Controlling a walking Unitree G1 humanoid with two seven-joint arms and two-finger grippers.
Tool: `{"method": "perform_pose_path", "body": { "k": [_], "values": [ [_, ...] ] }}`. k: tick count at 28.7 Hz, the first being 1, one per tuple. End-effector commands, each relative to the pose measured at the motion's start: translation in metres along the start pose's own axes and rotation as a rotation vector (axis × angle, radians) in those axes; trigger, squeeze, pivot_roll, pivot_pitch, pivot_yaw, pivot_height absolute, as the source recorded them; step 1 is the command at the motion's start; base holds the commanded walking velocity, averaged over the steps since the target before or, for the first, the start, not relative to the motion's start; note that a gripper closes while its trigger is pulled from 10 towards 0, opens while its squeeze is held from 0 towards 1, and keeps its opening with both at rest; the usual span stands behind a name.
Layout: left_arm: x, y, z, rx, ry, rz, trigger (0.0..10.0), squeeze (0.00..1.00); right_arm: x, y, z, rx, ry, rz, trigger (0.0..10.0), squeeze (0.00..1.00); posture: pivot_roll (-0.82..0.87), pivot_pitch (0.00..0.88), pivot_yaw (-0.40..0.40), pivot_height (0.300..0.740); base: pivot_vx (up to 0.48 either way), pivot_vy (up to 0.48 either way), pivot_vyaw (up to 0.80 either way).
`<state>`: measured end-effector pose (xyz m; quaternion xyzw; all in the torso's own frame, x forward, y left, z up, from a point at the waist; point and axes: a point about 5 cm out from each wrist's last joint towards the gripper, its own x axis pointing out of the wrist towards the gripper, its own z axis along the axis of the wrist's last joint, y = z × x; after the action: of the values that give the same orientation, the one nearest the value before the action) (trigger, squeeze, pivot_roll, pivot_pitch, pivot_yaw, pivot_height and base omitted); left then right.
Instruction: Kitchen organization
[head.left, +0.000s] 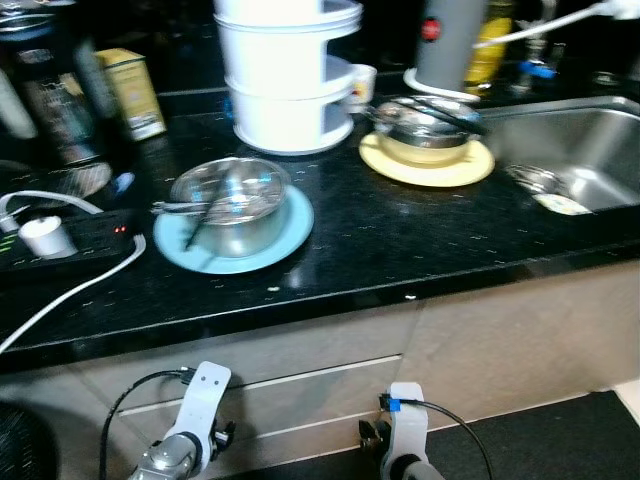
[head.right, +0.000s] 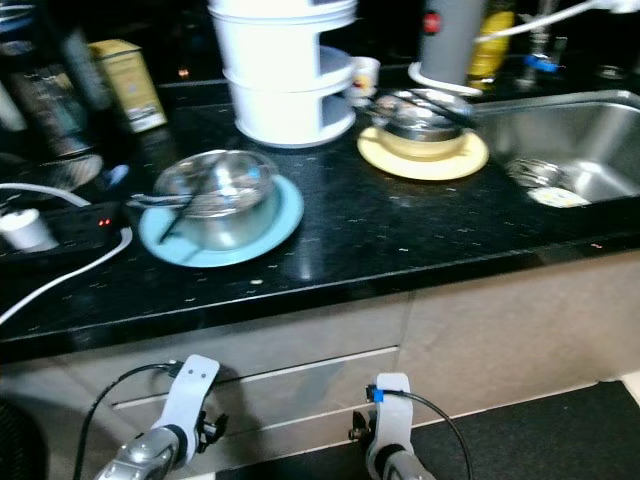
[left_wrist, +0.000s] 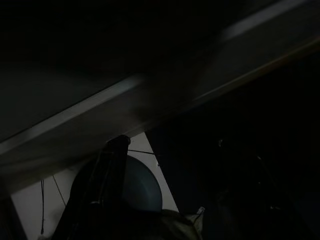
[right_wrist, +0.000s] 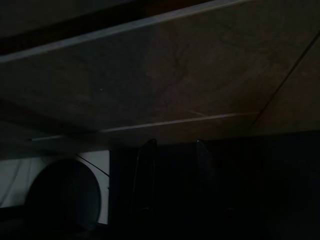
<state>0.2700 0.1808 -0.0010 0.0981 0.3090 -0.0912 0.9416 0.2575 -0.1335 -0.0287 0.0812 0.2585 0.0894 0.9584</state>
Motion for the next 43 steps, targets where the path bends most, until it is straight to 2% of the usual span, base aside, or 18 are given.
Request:
{"method": "perform_pose_path", "body": {
  "k": [1, 10, 14, 17, 26, 31, 37, 43],
  "values": [
    [0.000, -0.007, -0.007, 0.000, 0.031, -0.019, 10.0, 0.00, -0.004, -0.008, -0.007, 0.003, 0.021, -0.027, 10.0, 0.00, -0.06, 0.164, 0.014, 0.740, 0.000, -0.480, 0.00],
    [0.000, -0.007, -0.006, -0.007, 0.033, -0.007, 10.0, 0.00, -0.005, -0.010, -0.008, 0.005, 0.022, -0.033, 10.0, 0.00, -0.06, 0.167, 0.014, 0.740, 0.000, -0.480, 0.00],
    [0.001, -0.004, -0.004, -0.020, 0.025, 0.023, 10.0, 0.00, -0.005, -0.010, -0.007, 0.005, 0.018, -0.033, 10.0, 0.00, -0.06, 0.166, 0.015, 0.740, 0.000, 0.000, 0.00],
    [0.002, 0.000, -0.004, 0.010, 0.022, 0.052, 10.0, 0.00, -0.004, -0.010, -0.006, 0.007, 0.014, -0.030, 10.0, 0.00, -0.06, 0.164, 0.013, 0.740, 0.000, 0.000, 0.00],
    [0.000, 0.005, -0.004, -0.042, 0.005, 0.067, 10.0, 0.00, -0.003, -0.009, -0.003, 0.003, 0.010, -0.022, 10.0, 0.00, -0.06, 0.163, 0.009, 0.740, 0.000, 0.000, 0.00],
    [0.000, 0.005, -0.005, -0.055, 0.011, 0.061, 10.0, 0.00, -0.003, -0.009, -0.003, 0.003, 0.009, -0.021, 10.0, 0.00, -0.06, 0.163, 0.009, 0.740, 0.000, 0.394, 0.00],
    [0.001, 0.002, -0.001, -0.001, -0.008, 0.038, 10.0, 0.00, -0.003, -0.010, -0.003, 0.000, 0.011, -0.022, 10.0, 0.00, -0.06, 0.162, 0.008, 0.740, 0.000, 0.169, 0.00],
    [0.000, 0.001, 0.005, 0.017, -0.027, 0.021, 10.0, 0.00, -0.004, -0.011, -0.003, -0.002, 0.013, -0.024, 10.0, 0.00, -0.06, 0.161, 0.007, 0.740, 0.000, 0.000, 0.00]
  ]
}}
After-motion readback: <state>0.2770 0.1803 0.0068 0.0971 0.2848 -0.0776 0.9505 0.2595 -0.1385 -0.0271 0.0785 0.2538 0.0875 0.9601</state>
